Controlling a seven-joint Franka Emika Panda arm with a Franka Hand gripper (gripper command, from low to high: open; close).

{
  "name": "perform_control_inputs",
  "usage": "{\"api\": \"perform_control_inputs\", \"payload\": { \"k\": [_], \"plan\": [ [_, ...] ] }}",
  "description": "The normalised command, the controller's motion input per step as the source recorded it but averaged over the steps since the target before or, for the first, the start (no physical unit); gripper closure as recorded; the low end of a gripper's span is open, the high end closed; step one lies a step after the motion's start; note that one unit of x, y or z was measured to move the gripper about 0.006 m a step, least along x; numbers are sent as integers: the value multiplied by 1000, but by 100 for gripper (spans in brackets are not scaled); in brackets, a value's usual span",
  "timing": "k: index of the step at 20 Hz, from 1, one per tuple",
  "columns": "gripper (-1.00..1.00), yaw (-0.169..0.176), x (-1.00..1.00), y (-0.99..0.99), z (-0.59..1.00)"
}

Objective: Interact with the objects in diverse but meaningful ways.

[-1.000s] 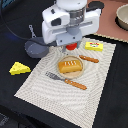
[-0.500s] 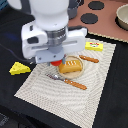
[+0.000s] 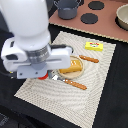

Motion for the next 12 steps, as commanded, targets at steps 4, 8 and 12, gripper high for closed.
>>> {"api": "perform_control_inputs", "payload": {
  "k": [4, 8, 12],
  "plan": [
    [100, 26, 132, -368, -323],
    [100, 33, 36, -304, -332],
    [-100, 26, 106, -236, 102]
  ]
}}
